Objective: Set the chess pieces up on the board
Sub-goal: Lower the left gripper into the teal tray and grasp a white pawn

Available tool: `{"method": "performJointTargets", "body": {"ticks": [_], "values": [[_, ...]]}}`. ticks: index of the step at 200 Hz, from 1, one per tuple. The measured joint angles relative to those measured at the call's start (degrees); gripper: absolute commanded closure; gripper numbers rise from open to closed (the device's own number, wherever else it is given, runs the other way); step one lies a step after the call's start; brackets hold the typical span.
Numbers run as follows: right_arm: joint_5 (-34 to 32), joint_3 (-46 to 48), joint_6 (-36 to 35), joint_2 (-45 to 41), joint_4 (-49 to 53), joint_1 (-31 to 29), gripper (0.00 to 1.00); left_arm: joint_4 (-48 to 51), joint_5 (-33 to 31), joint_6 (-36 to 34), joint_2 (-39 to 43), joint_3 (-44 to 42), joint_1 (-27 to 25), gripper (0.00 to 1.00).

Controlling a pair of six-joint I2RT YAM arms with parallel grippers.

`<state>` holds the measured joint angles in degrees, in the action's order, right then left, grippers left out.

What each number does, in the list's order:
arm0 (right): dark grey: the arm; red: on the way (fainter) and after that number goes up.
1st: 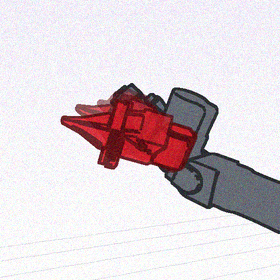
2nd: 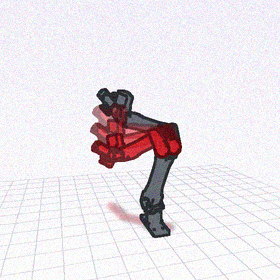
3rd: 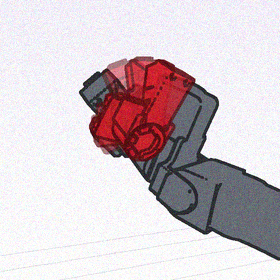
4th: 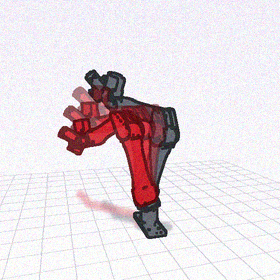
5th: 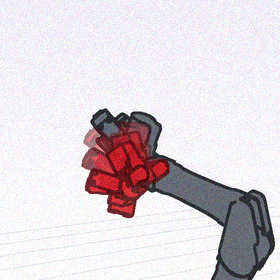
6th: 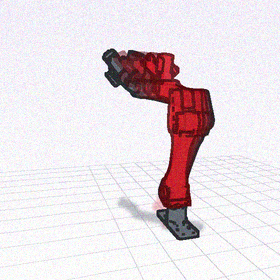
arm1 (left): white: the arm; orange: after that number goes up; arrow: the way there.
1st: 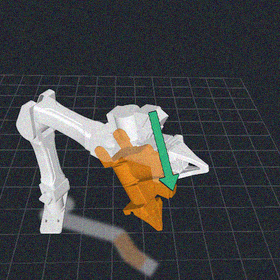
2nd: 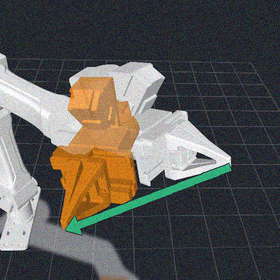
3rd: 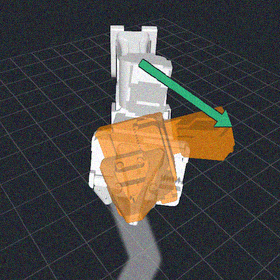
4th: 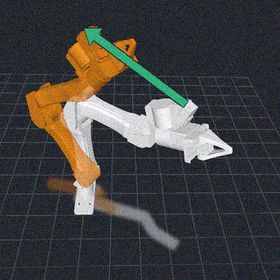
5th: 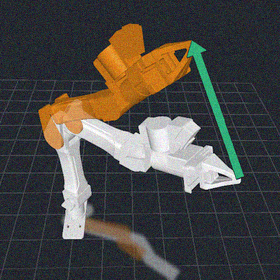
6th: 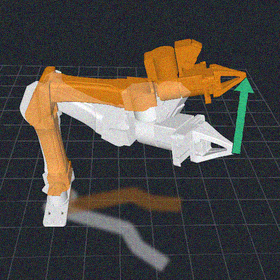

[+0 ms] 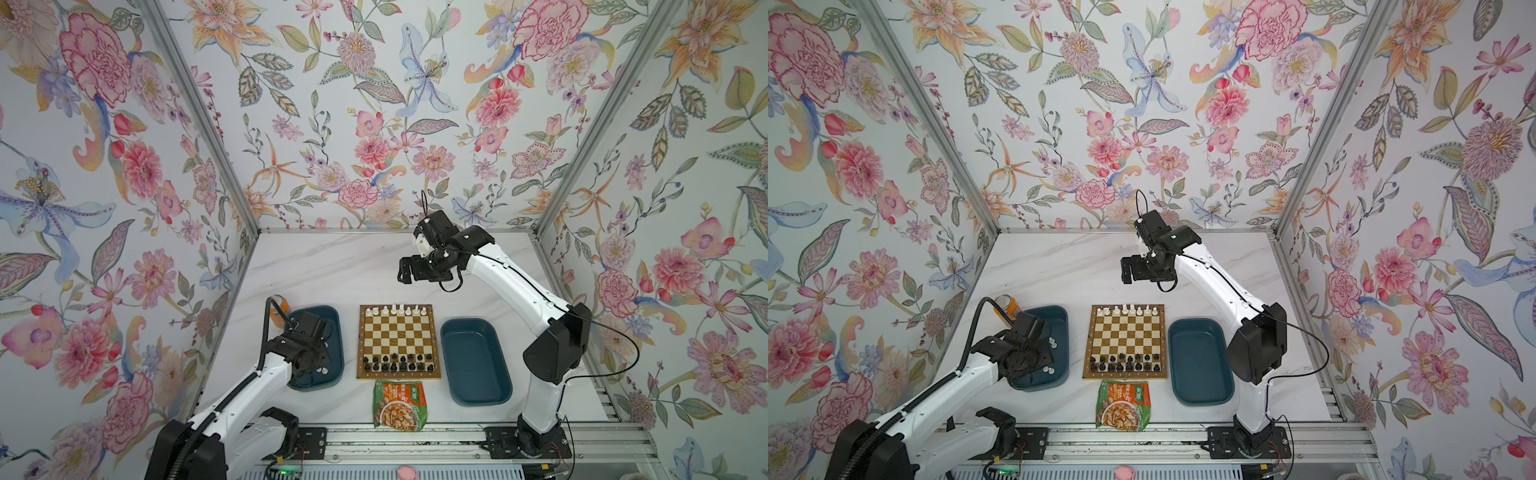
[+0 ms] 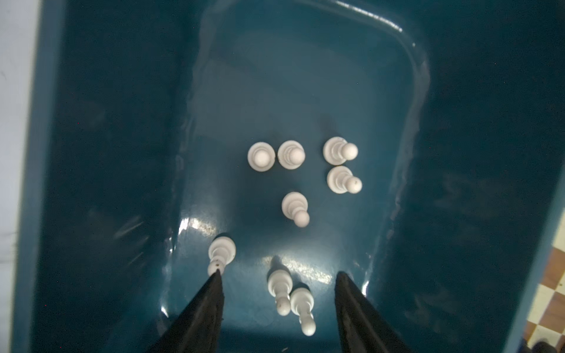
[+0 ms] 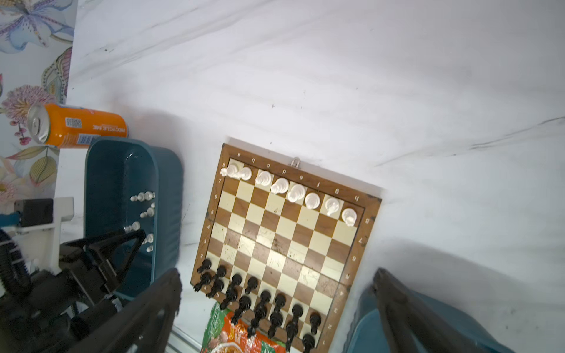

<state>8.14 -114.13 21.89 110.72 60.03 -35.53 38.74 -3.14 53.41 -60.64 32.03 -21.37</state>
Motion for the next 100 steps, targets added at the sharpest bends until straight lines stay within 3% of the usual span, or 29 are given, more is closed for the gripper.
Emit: {"method": "performJointTargets", "body": {"ticks": [37, 100], "values": [[-0.6, -5.5, -0.1, 4.3, 1.9, 1.6, 0.01, 0.7, 0.2, -1.8, -0.3, 1.5, 0.0, 0.45], [1.5, -6.6, -1.7, 4.8, 3.3, 4.5, 0.01, 2.4, 2.8, 1.7, 7.4, -0.1, 0.0, 0.53]]}}
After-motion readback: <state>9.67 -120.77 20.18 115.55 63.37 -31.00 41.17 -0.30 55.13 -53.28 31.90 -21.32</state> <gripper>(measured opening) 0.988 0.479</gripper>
